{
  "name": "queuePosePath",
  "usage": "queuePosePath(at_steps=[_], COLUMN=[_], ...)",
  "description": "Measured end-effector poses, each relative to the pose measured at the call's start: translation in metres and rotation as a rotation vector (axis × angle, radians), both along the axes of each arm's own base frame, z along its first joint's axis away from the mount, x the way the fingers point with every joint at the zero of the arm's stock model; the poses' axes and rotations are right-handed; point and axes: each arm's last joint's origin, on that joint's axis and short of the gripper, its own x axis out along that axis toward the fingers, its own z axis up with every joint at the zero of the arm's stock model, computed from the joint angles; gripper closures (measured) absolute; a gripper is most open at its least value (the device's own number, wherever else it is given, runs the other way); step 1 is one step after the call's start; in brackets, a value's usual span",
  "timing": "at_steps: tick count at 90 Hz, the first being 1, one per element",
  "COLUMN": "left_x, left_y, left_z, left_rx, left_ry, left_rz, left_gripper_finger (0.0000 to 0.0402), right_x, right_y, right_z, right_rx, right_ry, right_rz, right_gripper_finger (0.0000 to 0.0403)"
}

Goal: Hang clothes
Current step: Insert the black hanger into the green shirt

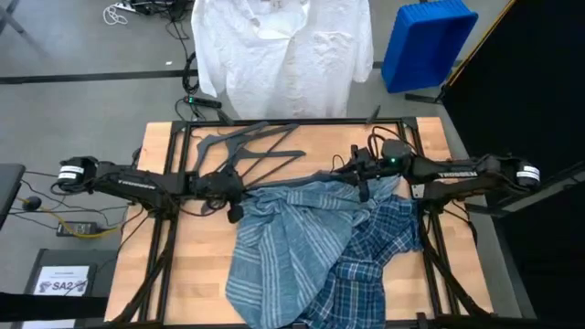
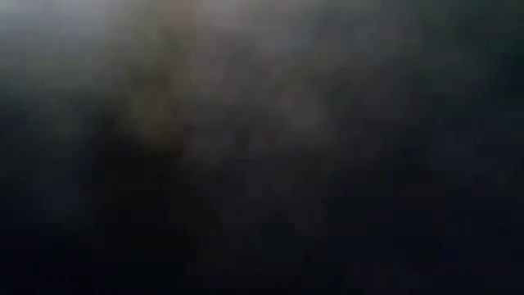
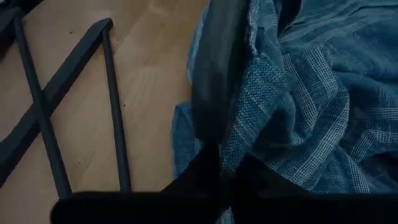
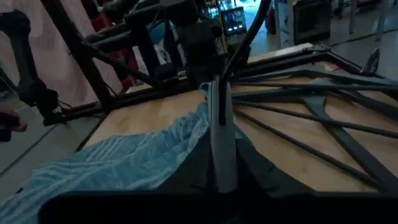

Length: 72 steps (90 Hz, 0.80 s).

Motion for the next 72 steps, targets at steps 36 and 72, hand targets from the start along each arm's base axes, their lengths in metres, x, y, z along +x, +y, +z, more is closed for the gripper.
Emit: queuePosePath(at_steps=[36,72], left_x=[0.006,0.007], left_y=[0.001,0.003], left_z=[0.037,0.072], left_rx=[0.075,0.211], left_ry=[0.137,0.220], left_rz=[-0.012,-0.078], left_gripper_finger=[0.0401,0.0401], right_x=[0.003,0.004], right_y=[-0.001,-0.001], right_z=[0.008,0.012], right_rx=[0.029,0.054], right_ry=[0.010,-0.003], right_rz=[0.012,0.013], right_gripper_finger=[0.0390,0.0390])
